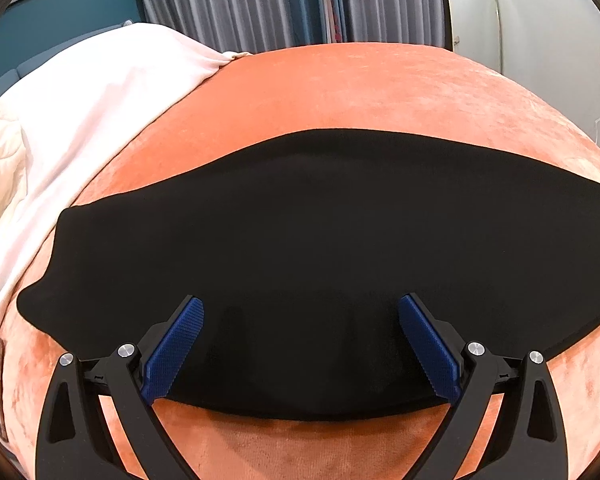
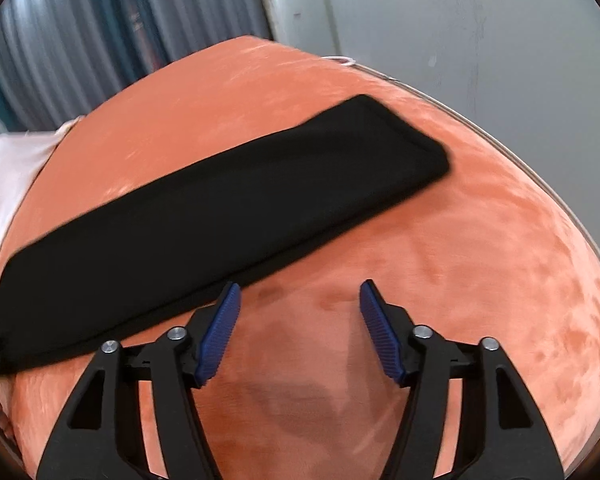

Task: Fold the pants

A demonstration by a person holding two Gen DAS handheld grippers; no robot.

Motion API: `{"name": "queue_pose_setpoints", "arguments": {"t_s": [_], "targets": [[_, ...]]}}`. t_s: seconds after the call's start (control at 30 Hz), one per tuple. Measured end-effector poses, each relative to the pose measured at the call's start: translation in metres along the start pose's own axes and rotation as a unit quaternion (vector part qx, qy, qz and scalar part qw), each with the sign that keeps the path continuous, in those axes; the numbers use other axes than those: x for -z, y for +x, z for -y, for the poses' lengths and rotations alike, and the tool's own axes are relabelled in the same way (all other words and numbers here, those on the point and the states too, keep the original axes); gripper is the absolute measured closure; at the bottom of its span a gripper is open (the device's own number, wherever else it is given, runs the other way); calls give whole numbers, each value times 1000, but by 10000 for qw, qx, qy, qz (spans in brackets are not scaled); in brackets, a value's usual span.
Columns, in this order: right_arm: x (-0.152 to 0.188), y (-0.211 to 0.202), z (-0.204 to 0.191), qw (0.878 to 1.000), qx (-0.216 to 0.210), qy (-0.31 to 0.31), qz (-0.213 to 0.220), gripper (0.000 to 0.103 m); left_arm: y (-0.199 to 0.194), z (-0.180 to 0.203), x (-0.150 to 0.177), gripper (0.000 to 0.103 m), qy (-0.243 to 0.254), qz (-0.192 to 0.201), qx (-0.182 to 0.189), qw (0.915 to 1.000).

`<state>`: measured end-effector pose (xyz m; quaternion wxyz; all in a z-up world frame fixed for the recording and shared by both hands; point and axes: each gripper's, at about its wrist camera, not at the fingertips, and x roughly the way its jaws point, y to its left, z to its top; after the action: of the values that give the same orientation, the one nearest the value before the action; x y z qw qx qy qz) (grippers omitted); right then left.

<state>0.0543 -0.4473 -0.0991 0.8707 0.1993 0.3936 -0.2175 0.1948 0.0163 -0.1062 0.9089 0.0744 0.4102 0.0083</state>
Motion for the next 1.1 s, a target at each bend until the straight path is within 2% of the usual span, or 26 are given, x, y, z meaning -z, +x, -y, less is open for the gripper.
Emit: {"name": "queue_pose_setpoints", "arguments": {"t_s": [0.17, 0.27, 0.4, 0.47, 0.5, 0.53, 0.57, 0.6, 0.7, 0.73, 0.8, 0.87, 0.93, 0.97, 1.1], "targets": [[-22, -7, 52, 9979, 352, 482, 232, 49, 2, 0, 2, 6, -13, -57, 8, 10000], [-38, 3, 73, 9967, 271, 744, 182, 49, 3, 1, 3, 6, 5, -74, -3, 10000], [-57, 28, 73, 9973, 163, 709, 79, 49, 4, 0, 3, 6, -2, -88, 14, 10000], [-62, 43, 67, 9981, 291, 545, 8, 49, 4, -1, 2, 6, -14, -86, 31, 10000], [-64, 50, 63, 9983, 276, 503, 16, 52, 4, -1, 2, 6, -21, -85, 42, 10000], [-65, 51, 59, 9987, 221, 451, 57, 63, 3, -1, 2, 6, -26, -77, 60, 9999], [-67, 51, 53, 9992, 191, 346, 102, 86, 3, -2, 1, 6, -32, -51, 86, 9999], [-71, 46, 42, 9992, 315, 147, 206, 94, 1, -2, 0, 6, -45, 0, 120, 9999], [-82, 32, 33, 9961, 618, -204, 600, 96, -6, -4, -3, 6, -116, 206, 192, 9995], [-84, 38, 39, 9967, 631, -120, 506, 96, -8, -4, -3, 6, -123, 268, 212, 9993], [-77, 72, 56, 9986, 481, 175, -114, 94, -8, -2, -2, 6, -90, 246, 233, 9994], [-76, 66, 51, 9987, 506, 49, 33, 88, -4, 3, 0, 6, -17, 142, 228, 9996], [-77, 57, 48, 9987, 499, 49, 94, 52, -1, 5, 0, 6, 39, 80, 191, 9998], [-75, 47, 49, 9986, 456, 127, 232, 49, -2, 6, 0, 6, 44, 83, 189, 9998], [-71, 31, 54, 9968, 587, 204, 499, 50, -4, 6, 0, 6, 41, 121, 176, 9998]]}}
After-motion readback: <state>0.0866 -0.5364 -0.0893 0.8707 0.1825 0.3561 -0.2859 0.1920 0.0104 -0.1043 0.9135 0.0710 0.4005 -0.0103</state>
